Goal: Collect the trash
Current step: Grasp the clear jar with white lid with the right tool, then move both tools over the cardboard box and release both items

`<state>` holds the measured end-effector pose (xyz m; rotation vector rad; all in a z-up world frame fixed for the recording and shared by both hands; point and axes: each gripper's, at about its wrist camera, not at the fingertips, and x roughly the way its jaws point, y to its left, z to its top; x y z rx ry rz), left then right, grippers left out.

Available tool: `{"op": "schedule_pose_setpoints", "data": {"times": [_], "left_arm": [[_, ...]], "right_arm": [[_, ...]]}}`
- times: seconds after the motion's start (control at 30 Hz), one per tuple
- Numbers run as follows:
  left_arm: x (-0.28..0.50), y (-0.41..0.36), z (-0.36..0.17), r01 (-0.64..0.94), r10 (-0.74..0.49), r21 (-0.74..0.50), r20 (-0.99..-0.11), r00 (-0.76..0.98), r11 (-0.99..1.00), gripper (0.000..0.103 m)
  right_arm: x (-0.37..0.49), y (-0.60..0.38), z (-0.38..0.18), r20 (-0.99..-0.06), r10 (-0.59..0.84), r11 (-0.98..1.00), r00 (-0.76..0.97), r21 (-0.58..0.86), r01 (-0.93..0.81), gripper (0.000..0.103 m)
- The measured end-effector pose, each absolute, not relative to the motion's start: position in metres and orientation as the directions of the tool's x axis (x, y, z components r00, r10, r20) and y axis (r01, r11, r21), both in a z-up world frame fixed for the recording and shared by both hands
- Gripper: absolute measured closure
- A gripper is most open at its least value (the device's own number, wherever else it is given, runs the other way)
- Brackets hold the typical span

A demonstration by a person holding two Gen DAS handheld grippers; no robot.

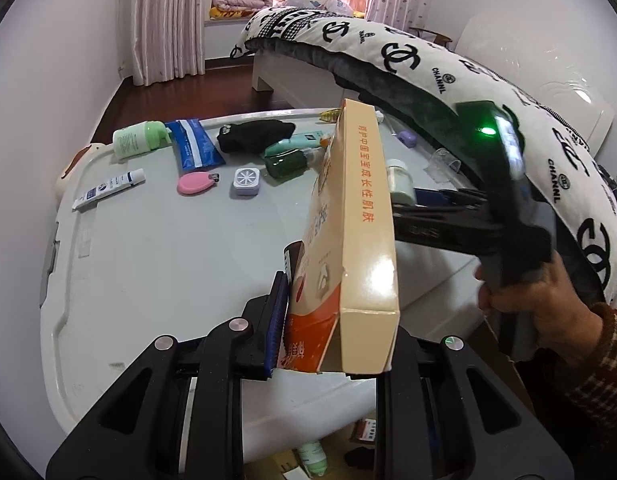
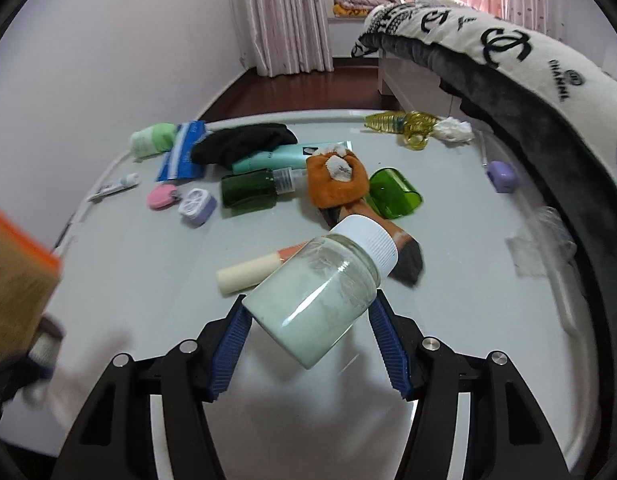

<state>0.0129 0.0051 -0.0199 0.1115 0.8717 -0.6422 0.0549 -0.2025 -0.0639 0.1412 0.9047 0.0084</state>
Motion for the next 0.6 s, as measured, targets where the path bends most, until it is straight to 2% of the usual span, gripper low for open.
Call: {"op": "schedule_pose_setpoints", "data": {"times": [0.27,0.4,0.5,0.53,0.57,0.6], "left_arm": [[-0.058,0.007,-0.013,0.578,-0.525,-0.211,-0.719,0.455,0.788,0.081],[-0.101,0.011,-0.020,0.584,-0.517,-0.219,-0.751,0.411,0.782,0.081],[-0.128,0.015,-0.040,0.582,-0.473,-0.213,-0.813,0.340,0.785,0.080],[-0.137,0.017,-0.049,0.582,-0.454,-0.211,-0.835,0.309,0.785,0.075],[-0.139,0.020,-0.055,0.579,-0.443,-0.210,-0.846,0.296,0.788,0.070],[-0.145,0.022,-0.062,0.569,-0.424,-0.204,-0.860,0.285,0.797,0.054]], "right_arm": [[-0.038,-0.188,-0.026,-0.765,0.137,0.990,0.629,0.123,-0.067,0.043],[-0.099,-0.174,-0.031,-0.807,0.185,0.982,0.560,0.127,-0.141,0.043],[-0.143,-0.162,-0.063,-0.878,0.215,0.972,0.427,0.150,-0.180,0.043],[-0.154,-0.159,-0.077,-0.900,0.213,0.971,0.381,0.154,-0.182,0.042],[-0.163,-0.158,-0.088,-0.908,0.216,0.971,0.359,0.161,-0.177,0.032],[-0.167,-0.158,-0.096,-0.919,0.219,0.970,0.329,0.169,-0.174,0.027]]}}
